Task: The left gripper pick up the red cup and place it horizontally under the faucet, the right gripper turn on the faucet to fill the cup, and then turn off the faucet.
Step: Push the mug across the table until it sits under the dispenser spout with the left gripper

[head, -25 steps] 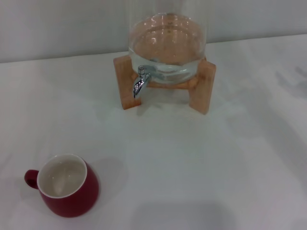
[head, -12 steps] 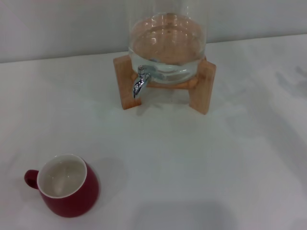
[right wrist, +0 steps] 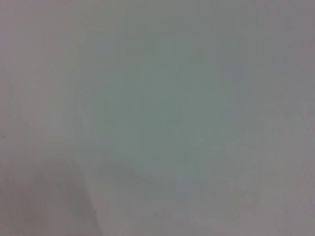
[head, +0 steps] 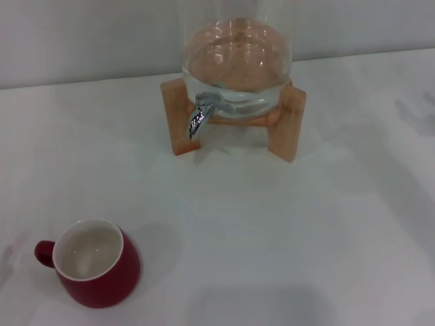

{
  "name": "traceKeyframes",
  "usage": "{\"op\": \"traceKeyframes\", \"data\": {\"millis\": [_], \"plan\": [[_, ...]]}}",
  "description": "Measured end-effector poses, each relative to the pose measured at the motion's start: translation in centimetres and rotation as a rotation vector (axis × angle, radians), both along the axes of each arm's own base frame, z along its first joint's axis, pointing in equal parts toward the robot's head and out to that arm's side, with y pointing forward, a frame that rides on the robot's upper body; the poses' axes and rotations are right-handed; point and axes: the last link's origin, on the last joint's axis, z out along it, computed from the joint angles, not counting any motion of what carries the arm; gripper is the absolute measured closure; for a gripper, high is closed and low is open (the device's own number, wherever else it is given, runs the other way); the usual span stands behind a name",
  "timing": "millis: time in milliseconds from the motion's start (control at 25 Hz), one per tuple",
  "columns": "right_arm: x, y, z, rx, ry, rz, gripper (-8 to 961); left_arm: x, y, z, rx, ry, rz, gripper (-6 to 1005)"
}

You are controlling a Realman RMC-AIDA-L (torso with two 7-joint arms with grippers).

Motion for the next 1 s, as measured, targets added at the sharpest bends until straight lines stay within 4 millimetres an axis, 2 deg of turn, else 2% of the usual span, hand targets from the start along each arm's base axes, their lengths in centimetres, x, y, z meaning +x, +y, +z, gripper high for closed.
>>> {"op": "traceKeyframes", "data": {"millis": [320, 640, 1000], "plan": [[-0.2, 0.3, 0.2, 0.006, -0.001, 0.004, 205, -0.2, -0.5, -2.2, -0.033, -0.051, 0.061, 125], [-0.4, 0.7, 0.4, 0.009, -0.007, 0.012, 204, 0.5, -0.2, -4.2, -0.05, -0.037, 0.053, 125], [-0.4, 0.6, 0.7, 0.02, -0.002, 0.012, 203, 0.6, -0.7, -4.5, -0.042, 0.014, 0.037, 125]]}}
